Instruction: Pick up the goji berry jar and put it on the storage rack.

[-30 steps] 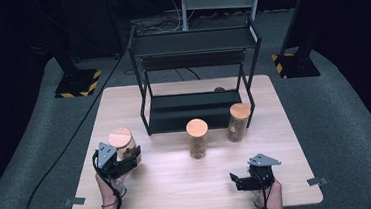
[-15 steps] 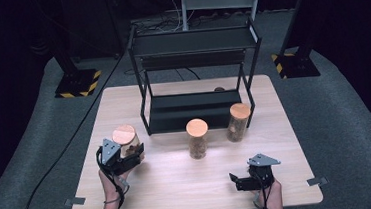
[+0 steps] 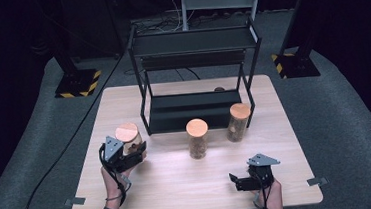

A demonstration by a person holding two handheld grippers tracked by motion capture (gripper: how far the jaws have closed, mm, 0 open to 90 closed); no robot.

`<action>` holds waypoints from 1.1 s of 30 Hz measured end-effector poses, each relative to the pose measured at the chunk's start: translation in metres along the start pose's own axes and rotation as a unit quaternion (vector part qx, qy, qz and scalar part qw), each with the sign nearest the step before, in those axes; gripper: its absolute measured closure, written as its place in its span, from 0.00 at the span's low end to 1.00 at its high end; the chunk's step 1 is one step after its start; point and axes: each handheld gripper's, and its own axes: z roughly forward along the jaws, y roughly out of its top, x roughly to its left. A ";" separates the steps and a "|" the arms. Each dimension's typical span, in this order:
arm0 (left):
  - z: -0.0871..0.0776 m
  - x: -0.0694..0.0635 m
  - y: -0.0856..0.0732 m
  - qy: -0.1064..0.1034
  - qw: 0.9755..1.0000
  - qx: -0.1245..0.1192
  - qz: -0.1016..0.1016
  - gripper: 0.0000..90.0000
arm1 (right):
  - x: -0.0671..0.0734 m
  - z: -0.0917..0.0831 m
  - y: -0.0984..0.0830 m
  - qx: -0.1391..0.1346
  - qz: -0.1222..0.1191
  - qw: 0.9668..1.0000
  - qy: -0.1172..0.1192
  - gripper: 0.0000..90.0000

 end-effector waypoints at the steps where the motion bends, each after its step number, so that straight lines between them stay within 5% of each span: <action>1: 0.001 0.000 0.000 -0.001 1.000 0.000 0.000 0.27 | 0.000 0.000 0.000 0.000 0.000 1.000 0.000 0.01; 33: 0.024 -0.011 0.022 -0.025 1.000 -0.001 0.012 0.27 | 0.001 0.000 0.000 0.002 -0.004 1.000 0.000 0.01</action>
